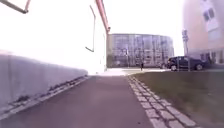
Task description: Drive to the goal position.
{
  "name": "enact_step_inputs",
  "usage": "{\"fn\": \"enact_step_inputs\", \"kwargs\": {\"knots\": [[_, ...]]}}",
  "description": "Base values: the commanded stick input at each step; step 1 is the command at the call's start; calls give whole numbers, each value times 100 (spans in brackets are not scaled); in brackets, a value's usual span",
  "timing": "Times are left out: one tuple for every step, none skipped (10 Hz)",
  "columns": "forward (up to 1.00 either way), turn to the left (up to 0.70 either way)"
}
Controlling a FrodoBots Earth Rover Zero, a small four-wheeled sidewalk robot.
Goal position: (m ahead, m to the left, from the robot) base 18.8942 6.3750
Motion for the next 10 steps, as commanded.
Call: {"fn": "enact_step_inputs", "kwargs": {"knots": [[85, 0], [85, 0], [85, 0], [85, 0], [85, 0], [85, 0], [85, 0], [85, 0], [85, 0], [85, 0]]}}
